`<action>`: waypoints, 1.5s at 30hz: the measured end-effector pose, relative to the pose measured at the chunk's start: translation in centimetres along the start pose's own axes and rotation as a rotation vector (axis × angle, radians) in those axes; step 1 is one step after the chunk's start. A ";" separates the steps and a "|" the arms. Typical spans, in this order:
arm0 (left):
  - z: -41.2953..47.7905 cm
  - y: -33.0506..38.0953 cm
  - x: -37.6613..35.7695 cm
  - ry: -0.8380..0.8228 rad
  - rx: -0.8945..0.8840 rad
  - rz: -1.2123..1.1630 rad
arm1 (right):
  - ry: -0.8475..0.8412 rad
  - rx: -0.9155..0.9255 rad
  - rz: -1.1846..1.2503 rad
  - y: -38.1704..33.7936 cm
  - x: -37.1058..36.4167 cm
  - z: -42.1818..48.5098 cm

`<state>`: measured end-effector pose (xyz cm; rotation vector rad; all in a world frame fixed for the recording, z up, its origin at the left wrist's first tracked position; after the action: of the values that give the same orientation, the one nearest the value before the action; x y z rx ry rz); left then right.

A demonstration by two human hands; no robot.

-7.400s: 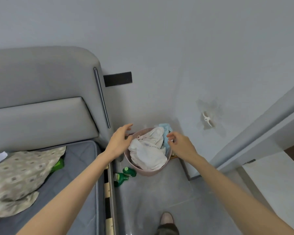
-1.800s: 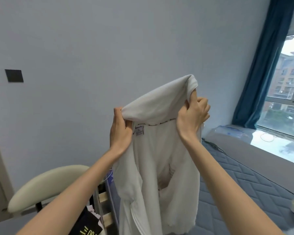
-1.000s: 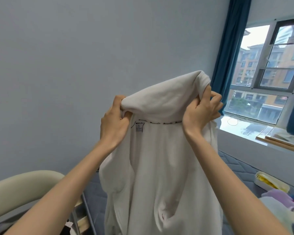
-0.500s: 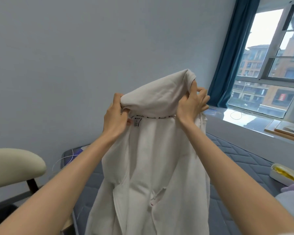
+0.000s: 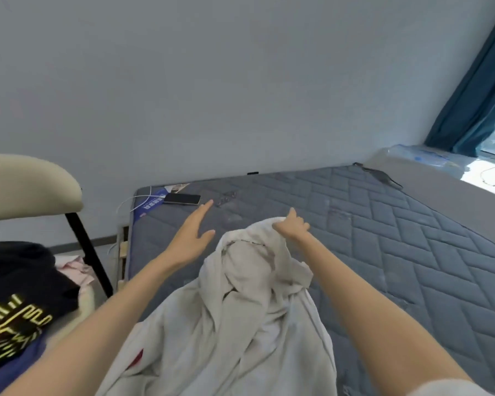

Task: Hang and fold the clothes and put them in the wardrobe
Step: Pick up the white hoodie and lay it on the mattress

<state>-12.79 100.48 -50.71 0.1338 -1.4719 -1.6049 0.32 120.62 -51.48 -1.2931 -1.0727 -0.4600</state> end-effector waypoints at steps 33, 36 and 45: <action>-10.2 -21.5 4.1 -0.078 0.490 0.295 | -0.307 0.134 0.558 -2.4 -24.6 -3.0; -7.3 -21.0 6.6 0.100 0.424 0.344 | -0.244 0.011 0.770 -4.4 -22.3 -1.3; -0.4 -22.6 8.1 0.278 0.323 0.250 | -0.345 -0.412 1.066 -3.9 -24.9 2.0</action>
<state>-29.29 91.57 -65.67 0.3296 -1.4536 -1.0939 -15.30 114.55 -70.39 -2.1384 -0.4207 0.3883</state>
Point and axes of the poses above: each hand's wrist, its own z-axis towards the middle knuckle, its own x-axis out of the back of the hand, y = z × x, the point moved 4 cm from there along z, towards the middle knuckle, and after that the axes turned 9 degrees about y, right-handed, at the moved point
